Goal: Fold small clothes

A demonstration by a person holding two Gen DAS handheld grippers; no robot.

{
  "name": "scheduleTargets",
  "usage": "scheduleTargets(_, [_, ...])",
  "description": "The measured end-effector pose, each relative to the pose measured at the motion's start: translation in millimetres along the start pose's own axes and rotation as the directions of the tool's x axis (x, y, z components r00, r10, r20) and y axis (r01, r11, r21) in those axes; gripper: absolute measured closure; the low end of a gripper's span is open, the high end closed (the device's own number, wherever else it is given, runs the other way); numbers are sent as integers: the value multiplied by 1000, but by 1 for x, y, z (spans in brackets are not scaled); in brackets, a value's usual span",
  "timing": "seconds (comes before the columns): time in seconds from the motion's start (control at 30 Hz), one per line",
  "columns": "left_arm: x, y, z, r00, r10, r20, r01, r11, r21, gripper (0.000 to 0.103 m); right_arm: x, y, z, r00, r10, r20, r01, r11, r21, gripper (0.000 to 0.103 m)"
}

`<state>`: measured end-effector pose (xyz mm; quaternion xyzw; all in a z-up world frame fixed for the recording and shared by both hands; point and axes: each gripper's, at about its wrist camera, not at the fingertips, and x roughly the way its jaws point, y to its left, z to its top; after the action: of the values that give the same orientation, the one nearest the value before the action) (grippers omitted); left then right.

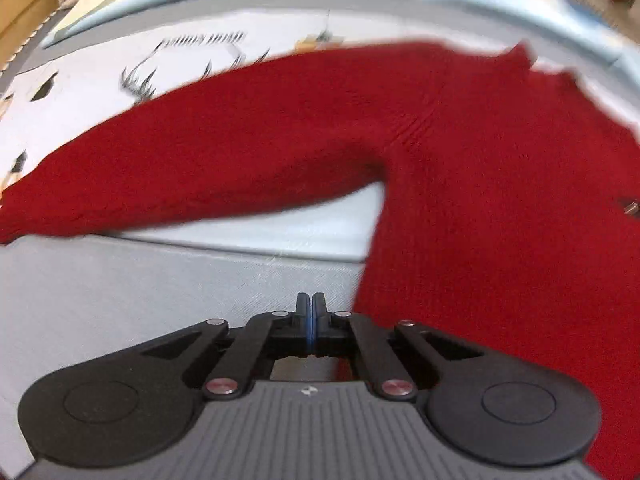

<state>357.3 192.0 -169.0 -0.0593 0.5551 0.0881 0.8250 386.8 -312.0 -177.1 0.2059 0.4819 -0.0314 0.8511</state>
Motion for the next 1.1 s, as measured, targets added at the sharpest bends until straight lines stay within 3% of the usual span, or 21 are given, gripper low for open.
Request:
scheduleTargets(0.1, [-15, -8, 1, 986, -159, 45, 158, 987, 19, 102, -2, 0, 0, 1000, -4, -12, 3, 999, -32, 83])
scheduleTargets(0.2, [-15, -21, -3, 979, -203, 29, 202, 978, 54, 99, 2, -7, -3, 998, 3, -66, -4, 1000, -24, 83])
scheduleTargets(0.27, [-6, -27, -8, 981, -194, -28, 195, 979, 56, 92, 0, -7, -5, 997, 7, -76, -10, 999, -43, 83])
scheduleTargets(0.33, [3, -34, -13, 989, -121, -89, 130, 987, 97, 90, -5, -6, -4, 996, 7, -87, -13, 998, -63, 82])
scheduleTargets(0.43, [-1, -41, -15, 994, -91, -65, 99, 987, 128, 89, -8, -8, -5, 993, 20, -115, -29, 997, -78, 81])
scheduleTargets(0.57, [-18, -52, -6, 994, -106, -14, 107, 986, 129, 89, -8, -7, -13, 986, 0, -167, -29, 985, -171, 81])
scheduleTargets(0.7, [-42, -70, 2, 988, -148, 48, 140, 981, 131, 89, -13, -14, -15, 987, -7, -158, -24, 981, -193, 82])
scheduleTargets(0.77, [-51, -83, 2, 983, -165, 75, 153, 978, 139, 85, -20, -21, -9, 992, 11, -124, -32, 986, -163, 82])
scheduleTargets(0.8, [-56, -88, 1, 982, -169, 90, 155, 977, 145, 80, -25, -26, -4, 996, 5, -90, -18, 989, -146, 82])
scheduleTargets(0.9, [-67, -103, -2, 977, -179, 116, 158, 973, 170, 78, -37, -49, 19, 999, -44, 8, 44, 997, -58, 78])
scheduleTargets(1.0, [-68, -120, 3, 970, -199, 137, 173, 969, 179, 78, -42, -86, 42, 992, -83, 98, 73, 992, 105, 78])
scheduleTargets(1.1, [-69, -126, 4, 965, -216, 152, 184, 963, 198, 78, -40, -134, 57, 977, -151, 148, 100, 947, 306, 74])
